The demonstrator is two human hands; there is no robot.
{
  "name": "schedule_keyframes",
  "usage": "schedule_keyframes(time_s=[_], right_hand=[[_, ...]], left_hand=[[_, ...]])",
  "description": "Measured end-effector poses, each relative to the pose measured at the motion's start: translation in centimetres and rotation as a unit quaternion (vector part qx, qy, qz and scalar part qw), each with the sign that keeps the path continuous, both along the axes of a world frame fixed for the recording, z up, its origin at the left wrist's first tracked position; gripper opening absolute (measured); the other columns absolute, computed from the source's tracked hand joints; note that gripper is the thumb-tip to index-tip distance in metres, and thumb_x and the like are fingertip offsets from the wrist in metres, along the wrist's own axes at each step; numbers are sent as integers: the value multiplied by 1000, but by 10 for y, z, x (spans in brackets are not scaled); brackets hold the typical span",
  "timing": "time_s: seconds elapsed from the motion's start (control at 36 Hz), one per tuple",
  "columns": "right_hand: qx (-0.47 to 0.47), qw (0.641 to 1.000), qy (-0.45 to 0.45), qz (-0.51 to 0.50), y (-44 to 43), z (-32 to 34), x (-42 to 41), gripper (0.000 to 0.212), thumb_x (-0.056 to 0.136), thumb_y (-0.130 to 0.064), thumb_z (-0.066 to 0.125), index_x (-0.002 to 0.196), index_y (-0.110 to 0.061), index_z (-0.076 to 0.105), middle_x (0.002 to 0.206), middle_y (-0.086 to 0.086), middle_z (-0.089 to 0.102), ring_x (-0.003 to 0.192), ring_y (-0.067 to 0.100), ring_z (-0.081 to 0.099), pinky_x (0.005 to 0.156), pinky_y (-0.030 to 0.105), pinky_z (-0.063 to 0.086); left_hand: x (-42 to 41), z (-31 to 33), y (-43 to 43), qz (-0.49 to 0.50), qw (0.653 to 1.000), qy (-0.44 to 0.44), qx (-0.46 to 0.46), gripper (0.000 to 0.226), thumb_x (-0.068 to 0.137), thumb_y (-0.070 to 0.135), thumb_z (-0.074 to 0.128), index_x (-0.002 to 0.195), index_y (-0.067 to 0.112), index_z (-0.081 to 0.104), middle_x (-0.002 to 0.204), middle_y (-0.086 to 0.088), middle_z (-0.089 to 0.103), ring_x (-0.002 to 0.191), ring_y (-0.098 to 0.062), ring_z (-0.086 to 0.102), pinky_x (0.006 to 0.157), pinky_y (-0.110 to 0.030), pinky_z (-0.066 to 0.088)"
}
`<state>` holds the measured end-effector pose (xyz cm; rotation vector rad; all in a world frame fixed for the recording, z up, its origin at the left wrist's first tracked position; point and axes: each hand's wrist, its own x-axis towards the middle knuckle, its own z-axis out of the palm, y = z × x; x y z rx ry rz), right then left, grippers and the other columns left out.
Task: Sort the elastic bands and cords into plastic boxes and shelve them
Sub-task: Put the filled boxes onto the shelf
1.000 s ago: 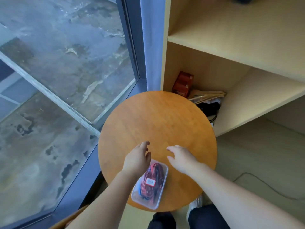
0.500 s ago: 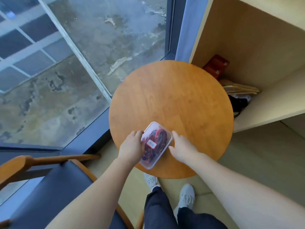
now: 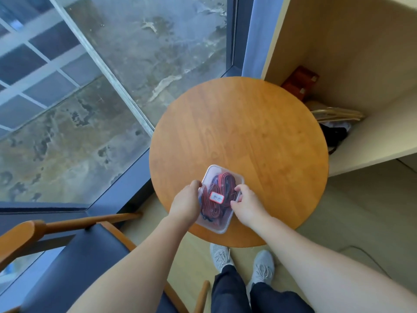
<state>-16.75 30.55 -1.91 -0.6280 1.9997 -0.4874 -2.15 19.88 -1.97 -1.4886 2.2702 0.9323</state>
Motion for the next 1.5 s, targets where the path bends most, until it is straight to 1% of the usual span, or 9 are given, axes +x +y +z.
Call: schedule_keyframes(time_s=[0.39,0.53,0.72,0.81,0.92,1.08,1.25,1.39,1.5], right_hand=[[-90,975,139,-147,-2,162,-108,33,88,-11,61,120,-18,52,77,-14,47,74,15,52,55,25,35],[-162,947,195,-195,3,250,-165,28,87,-11,62,108,-23,48,77,-16,47,75,12,53,56,23,33],[-181,919,268,-227,10,348,-259,43,88,-10,54,130,-19,53,102,6,64,89,25,59,66,25,42],[-173,913,287,-233,10,364,-298,45,90,-11,52,135,-15,54,124,10,63,109,29,60,87,31,48],[-151,915,293,-233,7,360,-347,45,93,-13,52,138,-16,54,132,10,59,116,28,57,92,30,46],[-89,924,308,-208,-2,335,-411,40,93,-12,56,132,-10,58,144,13,35,124,27,49,108,27,35],[-93,931,305,-178,-3,305,-445,45,95,-9,49,140,-8,50,159,6,23,140,25,35,116,25,24],[-85,944,312,-68,1,301,-447,69,90,-46,61,149,-15,40,164,-4,-2,150,21,-7,121,34,3],[-52,944,325,32,2,302,-441,82,87,-46,67,152,-12,30,164,-2,4,150,18,-2,123,35,7]], left_hand=[[-137,166,-22,-54,980,190,7,30,89,13,44,117,21,50,108,-5,60,84,-22,56,62,-31,42],[-205,262,-23,-105,960,249,-77,16,90,18,49,97,32,45,81,10,55,59,-3,46,43,-11,37],[-319,345,-23,-145,938,313,-41,38,93,11,49,129,23,47,109,1,58,81,-9,56,44,-14,40],[-367,353,-25,-166,936,309,-28,51,93,8,52,141,22,44,135,-7,52,112,-22,57,69,-26,57],[-423,347,-28,-180,938,295,-22,55,93,3,48,146,18,43,145,-9,48,131,-25,48,101,-37,49],[-493,317,-35,-190,943,274,-3,63,87,-4,42,147,15,42,144,-11,49,124,-25,55,80,-23,53],[-534,290,-40,-201,939,278,-3,53,93,-1,40,144,11,47,143,-14,51,130,-25,50,102,-26,42],[-546,284,-45,-232,927,294,-28,42,98,5,39,138,5,54,143,-12,52,133,-23,47,103,-15,28],[-545,286,-47,-285,900,323,-67,33,96,2,43,121,3,66,130,-15,59,119,-30,56,84,-6,25]])
